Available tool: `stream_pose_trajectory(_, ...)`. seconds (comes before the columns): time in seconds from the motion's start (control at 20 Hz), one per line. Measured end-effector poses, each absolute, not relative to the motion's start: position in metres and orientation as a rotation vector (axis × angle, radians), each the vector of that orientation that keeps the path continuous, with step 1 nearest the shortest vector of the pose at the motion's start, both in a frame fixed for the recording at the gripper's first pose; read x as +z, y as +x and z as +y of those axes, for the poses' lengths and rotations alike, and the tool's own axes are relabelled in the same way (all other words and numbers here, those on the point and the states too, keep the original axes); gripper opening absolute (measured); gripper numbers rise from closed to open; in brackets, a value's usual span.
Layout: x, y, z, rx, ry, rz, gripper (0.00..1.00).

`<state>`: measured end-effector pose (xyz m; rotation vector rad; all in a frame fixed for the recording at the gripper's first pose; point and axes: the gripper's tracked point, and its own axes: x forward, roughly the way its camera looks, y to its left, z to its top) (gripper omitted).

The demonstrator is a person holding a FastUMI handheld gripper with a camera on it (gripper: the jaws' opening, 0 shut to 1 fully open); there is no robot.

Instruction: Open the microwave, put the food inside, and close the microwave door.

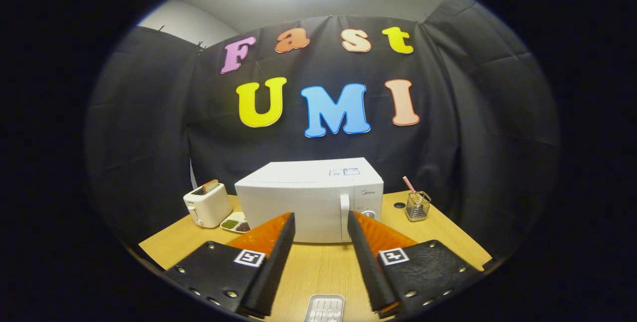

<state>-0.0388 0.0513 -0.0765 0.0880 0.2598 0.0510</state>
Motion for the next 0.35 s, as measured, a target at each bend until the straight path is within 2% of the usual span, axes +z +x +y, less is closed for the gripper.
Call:
stream_pose_trajectory(0.05,-0.074,-0.04,0.049,0.041,0.083,0.254,0.82)
stream_pose_trajectory(0.1,-0.072,-0.042,0.045,0.031,0.081,0.243,0.99)
stream_pose_trajectory(0.35,-0.064,-0.04,0.034,0.007,0.092,0.217,0.99)
